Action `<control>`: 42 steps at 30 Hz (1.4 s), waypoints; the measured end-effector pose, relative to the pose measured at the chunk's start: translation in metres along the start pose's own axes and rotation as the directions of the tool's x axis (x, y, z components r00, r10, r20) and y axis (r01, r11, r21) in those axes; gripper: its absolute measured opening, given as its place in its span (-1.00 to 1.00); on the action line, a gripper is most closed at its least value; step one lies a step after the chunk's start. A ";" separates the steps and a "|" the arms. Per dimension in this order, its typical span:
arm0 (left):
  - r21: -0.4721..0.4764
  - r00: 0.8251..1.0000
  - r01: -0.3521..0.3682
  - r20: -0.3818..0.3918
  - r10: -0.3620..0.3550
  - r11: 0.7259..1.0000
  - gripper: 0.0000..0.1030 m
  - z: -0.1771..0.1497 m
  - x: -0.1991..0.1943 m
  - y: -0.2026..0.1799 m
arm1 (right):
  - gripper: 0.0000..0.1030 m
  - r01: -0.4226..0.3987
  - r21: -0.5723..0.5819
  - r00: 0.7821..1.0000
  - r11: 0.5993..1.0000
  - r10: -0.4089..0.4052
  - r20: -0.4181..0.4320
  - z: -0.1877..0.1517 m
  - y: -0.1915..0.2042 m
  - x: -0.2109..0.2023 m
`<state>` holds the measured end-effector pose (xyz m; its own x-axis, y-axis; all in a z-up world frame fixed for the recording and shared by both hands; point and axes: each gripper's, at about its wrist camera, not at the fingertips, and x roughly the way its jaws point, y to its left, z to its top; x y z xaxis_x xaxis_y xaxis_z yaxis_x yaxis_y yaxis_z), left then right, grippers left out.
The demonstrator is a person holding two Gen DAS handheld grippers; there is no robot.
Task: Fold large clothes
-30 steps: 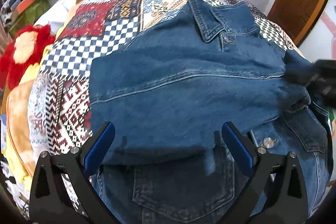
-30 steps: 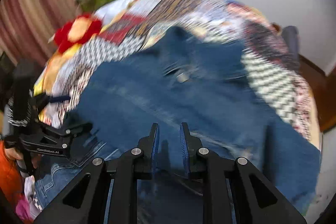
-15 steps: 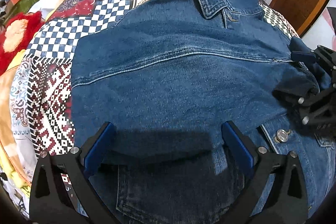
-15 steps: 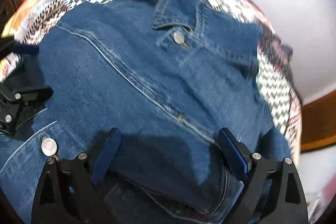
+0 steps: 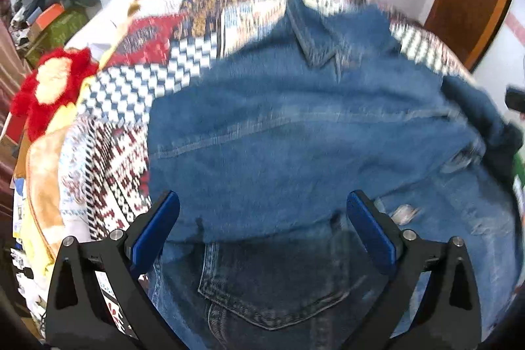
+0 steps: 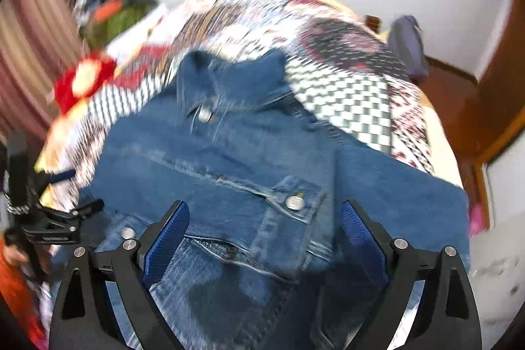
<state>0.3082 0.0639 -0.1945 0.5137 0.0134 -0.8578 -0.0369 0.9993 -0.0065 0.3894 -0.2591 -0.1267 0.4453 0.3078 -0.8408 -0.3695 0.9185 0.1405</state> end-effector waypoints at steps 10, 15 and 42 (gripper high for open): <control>0.056 0.992 0.062 0.110 -0.068 0.996 0.99 0.055 -0.031 -0.047 | 0.81 -0.037 0.286 0.993 0.958 0.003 0.119 -0.028 -0.091 -0.072; 0.108 0.992 0.097 0.075 -0.106 0.989 0.99 0.069 -0.017 -0.081 | 0.81 -0.029 0.402 0.994 0.915 -0.017 0.110 -0.059 -0.135 -0.083; 0.159 0.962 0.206 -0.213 -0.170 0.965 1.00 0.053 0.098 -0.163 | 0.38 -0.072 0.792 0.997 0.606 0.026 0.071 -0.093 -0.275 0.022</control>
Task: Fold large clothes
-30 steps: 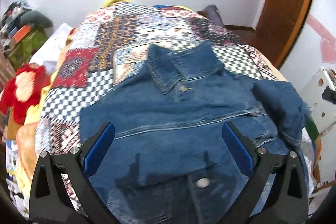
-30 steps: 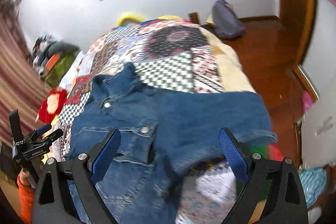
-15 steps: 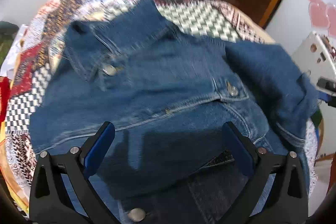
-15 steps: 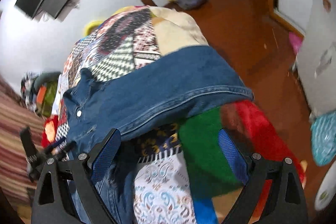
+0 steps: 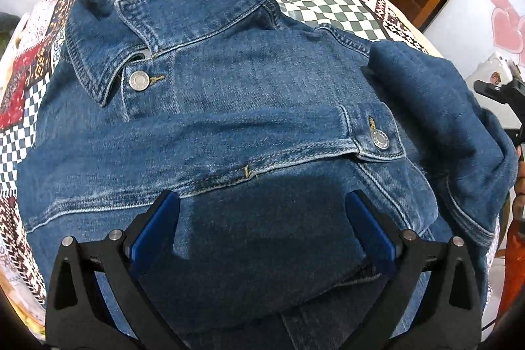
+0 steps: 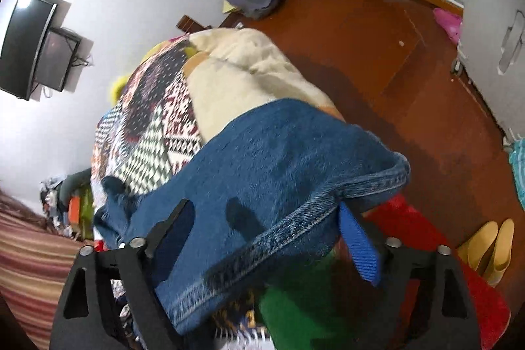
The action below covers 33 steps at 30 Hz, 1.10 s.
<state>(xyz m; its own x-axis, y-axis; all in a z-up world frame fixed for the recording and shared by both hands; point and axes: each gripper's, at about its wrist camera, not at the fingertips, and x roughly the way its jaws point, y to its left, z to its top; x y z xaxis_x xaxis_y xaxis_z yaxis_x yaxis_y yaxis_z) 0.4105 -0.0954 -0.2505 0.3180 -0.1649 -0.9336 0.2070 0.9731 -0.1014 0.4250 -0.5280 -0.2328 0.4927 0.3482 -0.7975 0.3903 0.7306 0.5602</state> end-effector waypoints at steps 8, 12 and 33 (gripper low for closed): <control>-0.012 1.000 0.008 0.013 -0.008 1.000 0.99 0.000 -0.006 0.002 | -0.61 0.012 -0.046 0.999 0.999 -0.010 0.041 0.018 0.018 -0.006; -0.008 0.999 0.009 0.043 -0.009 1.000 0.99 -0.002 -0.017 0.002 | -0.70 -0.043 -0.117 0.995 0.992 0.054 0.088 0.017 0.048 -0.030; -0.209 0.927 -0.109 0.331 0.175 0.972 0.99 -0.065 -0.158 0.122 | -0.80 -0.428 -0.449 0.900 0.784 0.327 -0.286 -0.152 0.298 0.020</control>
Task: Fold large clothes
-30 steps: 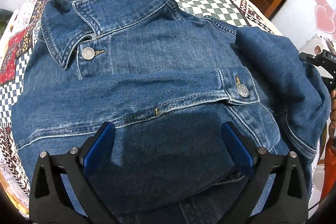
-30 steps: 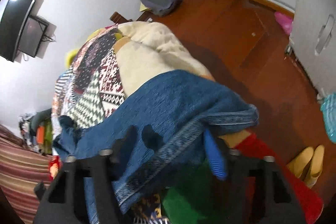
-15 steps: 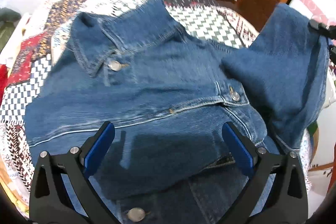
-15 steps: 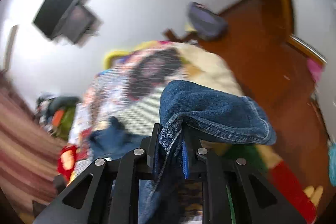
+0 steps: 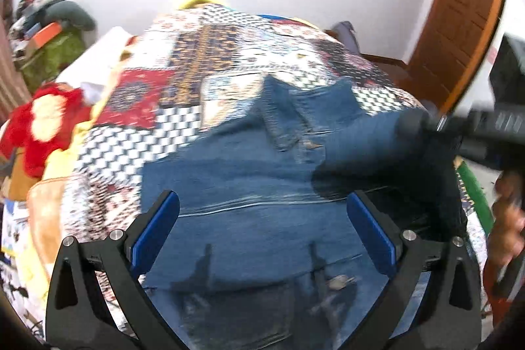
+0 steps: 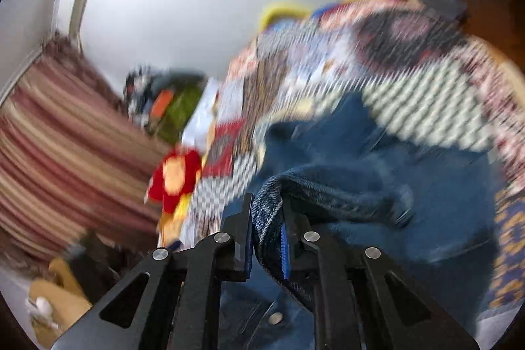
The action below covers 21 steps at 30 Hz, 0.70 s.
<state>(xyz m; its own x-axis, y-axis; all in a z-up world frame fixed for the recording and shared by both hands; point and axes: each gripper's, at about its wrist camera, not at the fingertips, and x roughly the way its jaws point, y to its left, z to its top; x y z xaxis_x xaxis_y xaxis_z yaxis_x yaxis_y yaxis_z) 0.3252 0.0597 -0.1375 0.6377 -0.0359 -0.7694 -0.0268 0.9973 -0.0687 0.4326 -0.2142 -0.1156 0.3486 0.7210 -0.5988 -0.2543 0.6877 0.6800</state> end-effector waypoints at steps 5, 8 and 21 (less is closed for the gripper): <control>-0.015 0.998 -0.056 -0.008 0.056 0.998 0.99 -0.019 -0.007 0.026 | -0.80 0.045 -0.036 0.986 0.998 -0.050 -0.156 -0.049 0.010 0.057; -0.030 0.998 -0.059 -0.032 0.058 0.998 0.99 -0.033 -0.005 0.033 | -0.80 0.078 -0.013 0.974 0.997 -0.079 -0.212 -0.072 0.000 0.073; 0.008 0.997 -0.042 -0.063 0.043 0.999 0.99 -0.046 -0.005 0.012 | -0.79 0.209 -0.158 0.914 0.965 -0.251 -0.320 -0.109 0.001 0.060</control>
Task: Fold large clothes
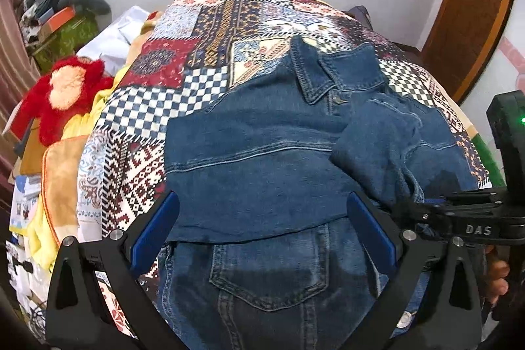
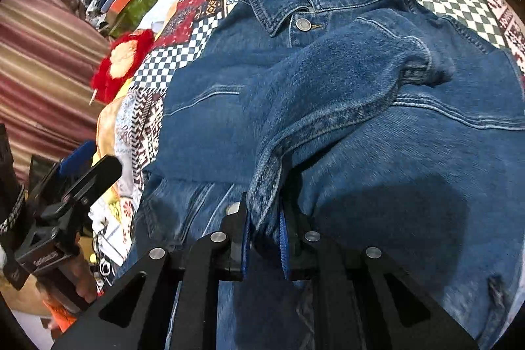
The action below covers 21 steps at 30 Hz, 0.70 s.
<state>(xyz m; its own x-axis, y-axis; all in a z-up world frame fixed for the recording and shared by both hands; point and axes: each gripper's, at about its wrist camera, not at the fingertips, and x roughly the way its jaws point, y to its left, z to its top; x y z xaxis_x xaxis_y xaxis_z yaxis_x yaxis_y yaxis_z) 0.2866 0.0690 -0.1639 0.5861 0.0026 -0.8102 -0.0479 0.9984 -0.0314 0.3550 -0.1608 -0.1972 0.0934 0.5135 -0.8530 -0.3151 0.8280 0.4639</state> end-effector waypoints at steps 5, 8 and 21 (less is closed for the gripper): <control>0.047 1.000 0.012 0.023 -0.013 0.999 0.99 0.012 -0.006 -0.024 | -0.79 -0.072 0.007 0.997 0.997 0.073 -0.029 -0.005 -0.012 -0.027; 0.087 0.999 0.019 0.032 -0.022 0.996 0.99 0.021 -0.007 -0.042 | -0.79 -0.052 -0.014 0.998 0.999 0.052 0.031 -0.011 -0.020 -0.054; 0.286 0.983 0.165 -0.122 -0.135 0.944 0.99 0.063 0.057 -0.142 | -0.79 0.217 0.115 0.926 0.969 -0.242 0.290 -0.007 -0.118 -0.153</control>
<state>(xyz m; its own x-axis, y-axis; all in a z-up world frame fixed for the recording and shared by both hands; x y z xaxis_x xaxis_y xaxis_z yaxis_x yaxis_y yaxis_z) 0.3777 -0.0696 -0.1694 0.4844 -0.1394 -0.8637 0.2828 0.9592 0.0038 0.3709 -0.3385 -0.1227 0.4370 0.3403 -0.8326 -0.1764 0.9401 0.2917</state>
